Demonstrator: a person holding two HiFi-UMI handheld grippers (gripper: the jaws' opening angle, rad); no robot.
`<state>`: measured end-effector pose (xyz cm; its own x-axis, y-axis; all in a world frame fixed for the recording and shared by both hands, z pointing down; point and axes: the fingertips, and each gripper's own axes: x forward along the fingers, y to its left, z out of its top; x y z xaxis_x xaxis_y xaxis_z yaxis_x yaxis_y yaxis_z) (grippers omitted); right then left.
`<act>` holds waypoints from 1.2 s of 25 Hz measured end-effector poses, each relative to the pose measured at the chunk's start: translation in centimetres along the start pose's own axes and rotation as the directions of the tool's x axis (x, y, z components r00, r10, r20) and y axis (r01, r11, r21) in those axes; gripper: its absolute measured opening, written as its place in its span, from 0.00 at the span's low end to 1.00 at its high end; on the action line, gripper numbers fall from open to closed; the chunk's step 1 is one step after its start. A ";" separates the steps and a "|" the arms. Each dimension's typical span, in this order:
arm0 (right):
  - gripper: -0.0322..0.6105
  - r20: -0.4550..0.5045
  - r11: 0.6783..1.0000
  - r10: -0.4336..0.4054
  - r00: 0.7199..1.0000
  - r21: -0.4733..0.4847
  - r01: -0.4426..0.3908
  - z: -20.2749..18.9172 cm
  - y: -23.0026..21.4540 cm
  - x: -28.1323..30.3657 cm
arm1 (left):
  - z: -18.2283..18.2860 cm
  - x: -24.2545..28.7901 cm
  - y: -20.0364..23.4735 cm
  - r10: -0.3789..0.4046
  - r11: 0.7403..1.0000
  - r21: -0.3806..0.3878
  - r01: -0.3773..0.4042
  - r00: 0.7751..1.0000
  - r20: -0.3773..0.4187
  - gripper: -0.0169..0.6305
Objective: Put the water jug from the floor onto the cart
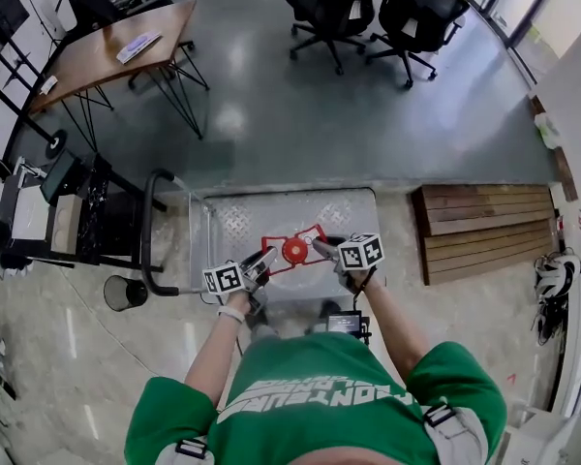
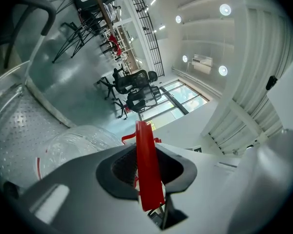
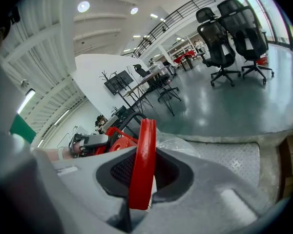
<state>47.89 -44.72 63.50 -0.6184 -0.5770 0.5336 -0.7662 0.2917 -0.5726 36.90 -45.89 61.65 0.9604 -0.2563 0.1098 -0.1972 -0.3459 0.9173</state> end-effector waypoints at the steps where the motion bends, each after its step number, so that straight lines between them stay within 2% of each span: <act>1: 0.12 -0.005 1.000 0.000 1.000 0.004 0.001 -0.2 -0.3 0.2 | -0.1 0.2 0.3 0.004 1.000 -0.003 -0.004 1.000 -0.003 0.16; 20: 0.11 -0.120 0.991 -0.056 0.991 0.110 0.070 -6.2 -8.4 6.9 | -3.0 3.0 11.4 0.093 0.989 -0.108 -0.102 0.992 -0.090 0.16; 30: 0.11 -0.176 0.985 -0.078 0.981 0.141 0.103 -10.5 -12.5 10.3 | -5.6 4.1 17.7 0.142 0.981 -0.107 -0.160 0.977 -0.161 0.15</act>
<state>49.25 -46.33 82.68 -0.5782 -0.4544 0.6777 -0.7936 0.1205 -0.5963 38.42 -47.99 80.46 0.9419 -0.1540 0.2987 -0.3259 -0.2021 0.9235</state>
